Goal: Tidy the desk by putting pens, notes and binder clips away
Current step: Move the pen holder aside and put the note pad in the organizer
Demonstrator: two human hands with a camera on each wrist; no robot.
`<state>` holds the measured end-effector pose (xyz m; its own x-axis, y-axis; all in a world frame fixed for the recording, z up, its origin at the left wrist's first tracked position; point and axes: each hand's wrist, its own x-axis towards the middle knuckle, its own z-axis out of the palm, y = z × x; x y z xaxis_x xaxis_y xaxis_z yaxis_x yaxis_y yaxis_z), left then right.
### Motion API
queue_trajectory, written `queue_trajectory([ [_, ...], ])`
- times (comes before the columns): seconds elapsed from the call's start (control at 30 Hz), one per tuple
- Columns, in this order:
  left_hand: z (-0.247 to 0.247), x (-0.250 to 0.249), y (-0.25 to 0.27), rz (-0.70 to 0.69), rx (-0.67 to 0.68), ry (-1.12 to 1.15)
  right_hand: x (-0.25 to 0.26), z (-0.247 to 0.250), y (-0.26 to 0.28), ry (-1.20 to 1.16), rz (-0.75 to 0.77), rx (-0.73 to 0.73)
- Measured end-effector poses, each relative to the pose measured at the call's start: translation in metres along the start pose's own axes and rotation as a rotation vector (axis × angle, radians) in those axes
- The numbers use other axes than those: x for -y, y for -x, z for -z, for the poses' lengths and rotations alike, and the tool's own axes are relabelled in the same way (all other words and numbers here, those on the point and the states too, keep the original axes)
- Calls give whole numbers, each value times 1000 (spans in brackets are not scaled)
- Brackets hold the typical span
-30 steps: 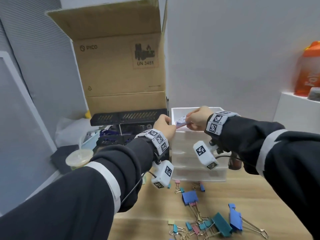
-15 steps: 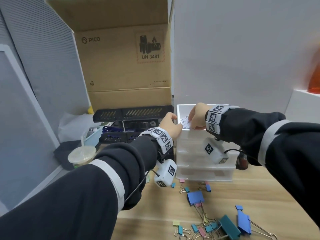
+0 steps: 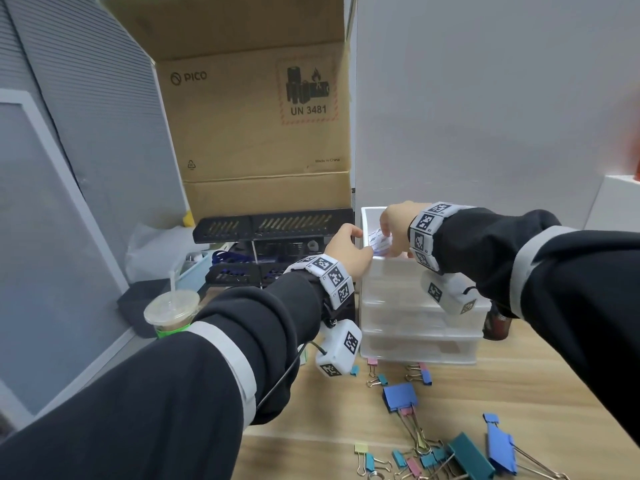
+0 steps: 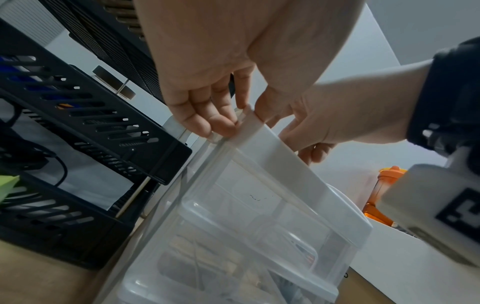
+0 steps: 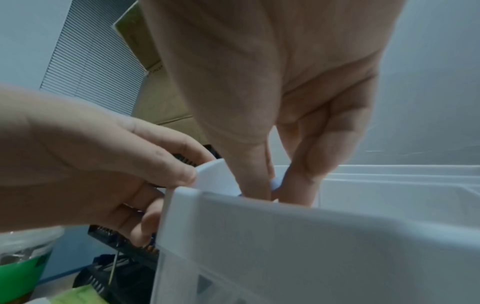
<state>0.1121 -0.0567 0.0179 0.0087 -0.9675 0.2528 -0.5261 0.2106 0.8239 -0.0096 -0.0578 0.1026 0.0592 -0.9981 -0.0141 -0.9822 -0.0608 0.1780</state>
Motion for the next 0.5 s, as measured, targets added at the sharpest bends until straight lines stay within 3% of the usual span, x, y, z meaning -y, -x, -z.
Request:
queue_trajectory([
  [0.23, 0, 0, 2, -9, 0, 24, -4, -13, -5, 113, 54, -98],
  [0.5, -1, 1, 4, -21, -13, 53, -2, -20, -26, 255, 42, 18],
])
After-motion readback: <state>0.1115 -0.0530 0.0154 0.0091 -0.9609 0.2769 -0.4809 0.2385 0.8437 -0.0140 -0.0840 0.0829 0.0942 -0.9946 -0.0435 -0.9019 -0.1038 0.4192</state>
